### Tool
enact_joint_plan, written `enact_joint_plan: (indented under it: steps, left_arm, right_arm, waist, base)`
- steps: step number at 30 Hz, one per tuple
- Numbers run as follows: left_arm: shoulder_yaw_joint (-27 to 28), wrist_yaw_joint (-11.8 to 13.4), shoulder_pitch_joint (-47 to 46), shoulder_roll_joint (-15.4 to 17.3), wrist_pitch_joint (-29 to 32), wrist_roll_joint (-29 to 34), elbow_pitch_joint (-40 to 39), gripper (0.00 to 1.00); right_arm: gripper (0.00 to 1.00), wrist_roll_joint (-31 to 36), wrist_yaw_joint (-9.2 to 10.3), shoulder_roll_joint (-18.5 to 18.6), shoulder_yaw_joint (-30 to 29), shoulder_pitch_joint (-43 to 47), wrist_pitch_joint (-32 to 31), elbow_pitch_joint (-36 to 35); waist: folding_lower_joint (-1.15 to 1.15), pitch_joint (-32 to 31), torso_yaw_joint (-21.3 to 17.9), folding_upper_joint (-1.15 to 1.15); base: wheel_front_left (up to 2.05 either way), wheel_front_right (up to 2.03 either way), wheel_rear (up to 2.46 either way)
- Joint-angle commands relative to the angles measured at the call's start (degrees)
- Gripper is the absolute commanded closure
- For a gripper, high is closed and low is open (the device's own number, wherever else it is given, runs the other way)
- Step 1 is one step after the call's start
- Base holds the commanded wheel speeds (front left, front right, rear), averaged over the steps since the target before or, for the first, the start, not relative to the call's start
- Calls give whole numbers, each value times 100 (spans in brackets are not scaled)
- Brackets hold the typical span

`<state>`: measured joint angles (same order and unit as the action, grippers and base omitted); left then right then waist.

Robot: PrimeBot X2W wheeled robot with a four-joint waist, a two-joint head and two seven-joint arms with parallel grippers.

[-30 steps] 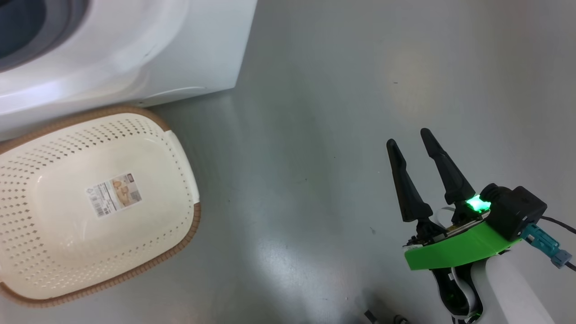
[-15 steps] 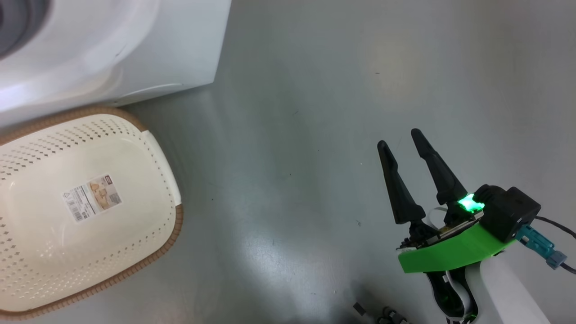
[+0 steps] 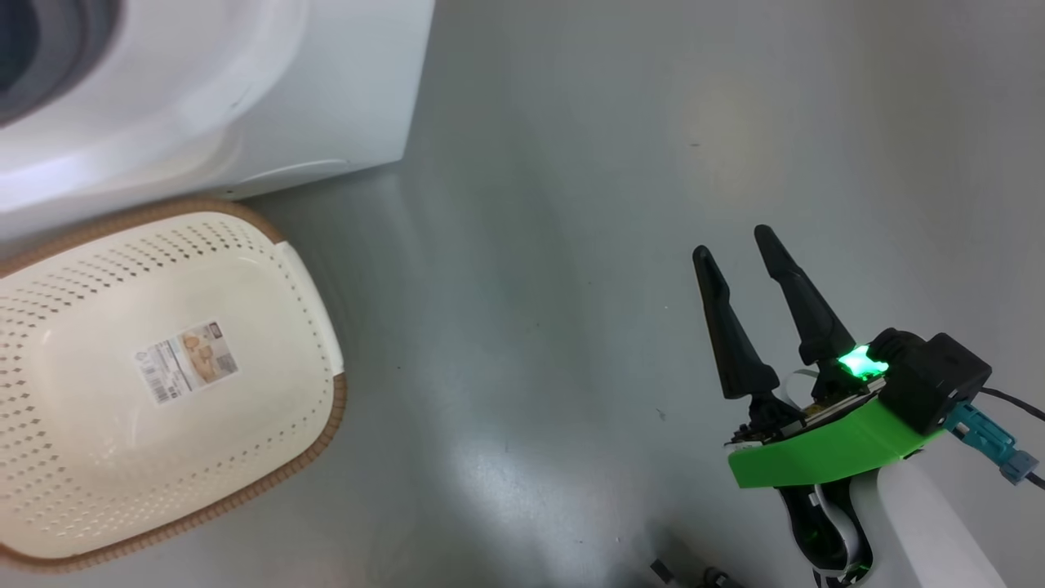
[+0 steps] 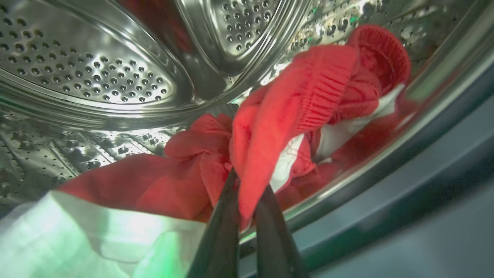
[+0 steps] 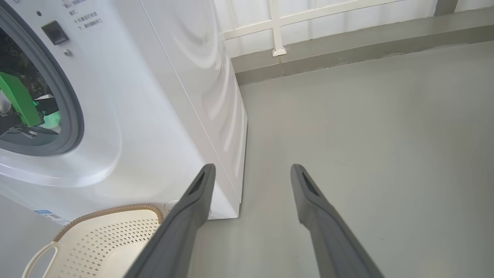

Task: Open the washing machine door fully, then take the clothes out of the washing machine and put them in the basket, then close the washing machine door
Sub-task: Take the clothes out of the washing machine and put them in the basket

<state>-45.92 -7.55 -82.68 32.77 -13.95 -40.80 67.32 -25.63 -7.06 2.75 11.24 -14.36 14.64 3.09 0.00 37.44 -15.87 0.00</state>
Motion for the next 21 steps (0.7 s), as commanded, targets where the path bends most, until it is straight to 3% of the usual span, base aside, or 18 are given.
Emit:
enact_joint_plan:
  steps: [1, 6, 13, 21]
  left_arm:
    - [181, 7, -46, 210, -75, -61, -29, 100]
    - [663, 91, 103, 167, -102, -124, -451, 100]
    - [1939, 347, 1127, 118, -104, 348, -1718, 100]
    - [3513, 301, 2648, -399, -104, 1230, -2917, 100]
  right_arm:
    - [0, 27, -43, 13, 61, 14, 36, -100]
    - [0, 98, -43, 13, -21, -17, 36, -58]
    - [0, 188, -43, 13, -145, -6, 36, 31]
    - [0, 289, -43, 13, -308, 121, 36, 126]
  waist:
    - [0, -70, 72, 0]
    - [0, -190, 239, 0]
    - [0, -457, 488, 0]
    - [0, -775, 764, 0]
  base:
    - [0, 0, 0]
    - [0, 0, 0]
    - [0, 0, 0]
    - [0, 0, 0]
